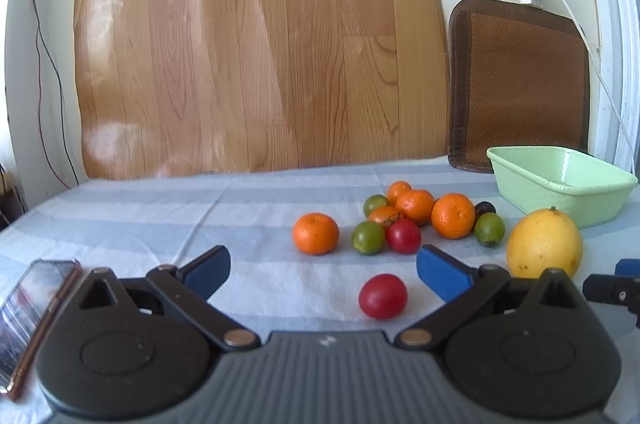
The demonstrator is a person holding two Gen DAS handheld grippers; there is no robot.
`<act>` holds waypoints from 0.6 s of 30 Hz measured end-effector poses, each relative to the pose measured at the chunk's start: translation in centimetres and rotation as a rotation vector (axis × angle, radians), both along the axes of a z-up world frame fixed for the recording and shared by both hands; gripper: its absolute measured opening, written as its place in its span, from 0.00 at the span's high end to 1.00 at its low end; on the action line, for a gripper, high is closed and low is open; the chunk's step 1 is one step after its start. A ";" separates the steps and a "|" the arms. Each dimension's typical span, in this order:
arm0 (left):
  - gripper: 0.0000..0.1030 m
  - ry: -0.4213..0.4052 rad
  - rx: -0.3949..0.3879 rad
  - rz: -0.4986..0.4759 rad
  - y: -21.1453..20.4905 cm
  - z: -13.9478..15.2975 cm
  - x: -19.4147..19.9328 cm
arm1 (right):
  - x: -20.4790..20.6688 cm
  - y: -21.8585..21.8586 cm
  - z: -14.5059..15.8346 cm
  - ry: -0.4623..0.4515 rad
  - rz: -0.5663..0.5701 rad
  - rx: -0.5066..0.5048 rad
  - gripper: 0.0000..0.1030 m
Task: Organize fruits
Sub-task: 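Move the right gripper toward the yellow grapefruit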
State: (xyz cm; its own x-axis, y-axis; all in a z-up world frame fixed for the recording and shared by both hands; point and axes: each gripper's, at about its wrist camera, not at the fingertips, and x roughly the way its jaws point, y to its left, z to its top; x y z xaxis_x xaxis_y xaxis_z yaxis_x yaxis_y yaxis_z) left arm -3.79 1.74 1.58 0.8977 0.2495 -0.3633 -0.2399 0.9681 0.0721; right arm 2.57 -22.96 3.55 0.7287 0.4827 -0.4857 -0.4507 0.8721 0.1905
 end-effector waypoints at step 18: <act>0.00 -0.160 0.108 0.083 -1.6 0.7 -2.4 | 0.0 -0.6 0.3 0.003 -0.001 0.025 0.40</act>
State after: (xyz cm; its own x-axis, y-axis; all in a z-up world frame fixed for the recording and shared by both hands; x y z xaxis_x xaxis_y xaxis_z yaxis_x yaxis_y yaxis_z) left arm -6.17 0.13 2.29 0.9167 0.3546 -0.1844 -0.3351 0.9333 0.1289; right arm 2.56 -23.58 3.86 0.7274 0.4945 -0.4759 -0.4495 0.8672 0.2141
